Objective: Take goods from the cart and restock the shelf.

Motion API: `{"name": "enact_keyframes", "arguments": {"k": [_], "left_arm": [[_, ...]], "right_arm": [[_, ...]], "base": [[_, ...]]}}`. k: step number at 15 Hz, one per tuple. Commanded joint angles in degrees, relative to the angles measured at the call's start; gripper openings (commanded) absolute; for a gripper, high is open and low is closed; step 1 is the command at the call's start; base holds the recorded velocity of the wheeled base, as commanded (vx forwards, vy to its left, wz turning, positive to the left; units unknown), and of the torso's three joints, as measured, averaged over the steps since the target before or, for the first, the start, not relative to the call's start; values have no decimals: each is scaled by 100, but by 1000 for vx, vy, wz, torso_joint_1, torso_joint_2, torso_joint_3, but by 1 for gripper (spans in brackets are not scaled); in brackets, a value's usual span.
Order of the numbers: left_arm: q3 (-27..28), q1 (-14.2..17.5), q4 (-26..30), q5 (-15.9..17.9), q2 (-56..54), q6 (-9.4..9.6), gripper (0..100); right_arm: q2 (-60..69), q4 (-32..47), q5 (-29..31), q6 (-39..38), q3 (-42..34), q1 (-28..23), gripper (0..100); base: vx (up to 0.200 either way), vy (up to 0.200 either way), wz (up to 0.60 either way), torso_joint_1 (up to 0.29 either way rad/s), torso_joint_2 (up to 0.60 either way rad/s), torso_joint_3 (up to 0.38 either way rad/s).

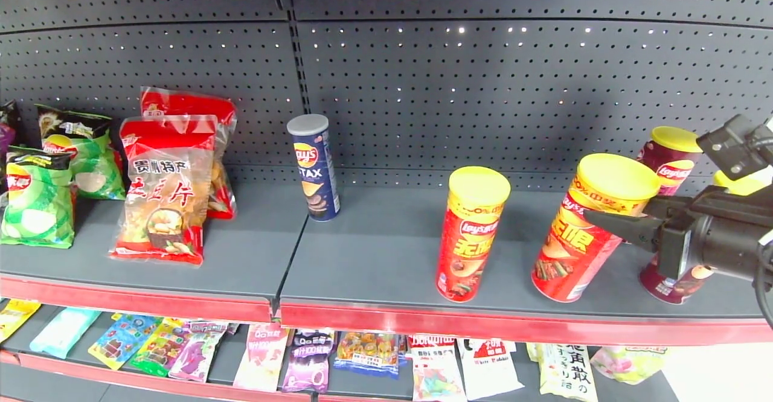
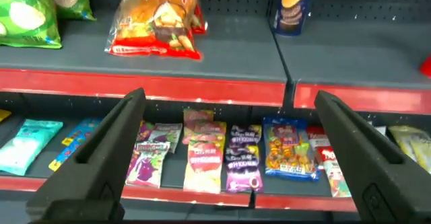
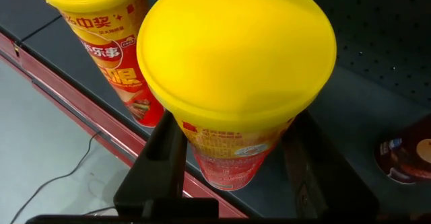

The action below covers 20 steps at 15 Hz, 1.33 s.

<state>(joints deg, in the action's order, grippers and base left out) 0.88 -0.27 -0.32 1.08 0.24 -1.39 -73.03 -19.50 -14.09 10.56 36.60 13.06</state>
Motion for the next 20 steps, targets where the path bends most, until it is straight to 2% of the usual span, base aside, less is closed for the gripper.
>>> {"name": "enact_keyframes", "arguments": {"k": [1,3,4,6,11,16,20], "left_arm": [[-88,0,32,15,2,95,100],[-88,0,40,15,2,244,100],[-88,0,40,15,2,253,100],[-88,0,40,15,2,244,100],[-88,0,40,15,2,253,100],[-88,0,40,15,2,253,100],[-88,0,40,15,2,253,100]], "right_arm": [[-35,-1,-6,-1,23,4,0],[-132,-9,-6,-1,102,4,0],[-229,-9,-59,-1,181,4,0],[-352,-53,-305,8,278,-5,0],[-1143,-1152,-762,17,304,-75,0],[-1811,-1152,-1500,403,990,-453,0],[-2365,-1152,-1720,518,1544,-559,0]], "base": [[0,0,0,0,0,0],[0,0,0,0,0,0],[0,0,0,0,0,0],[0,0,0,0,0,0],[0,0,0,0,0,0],[0,0,0,0,0,0],[0,0,0,0,0,0]]}}
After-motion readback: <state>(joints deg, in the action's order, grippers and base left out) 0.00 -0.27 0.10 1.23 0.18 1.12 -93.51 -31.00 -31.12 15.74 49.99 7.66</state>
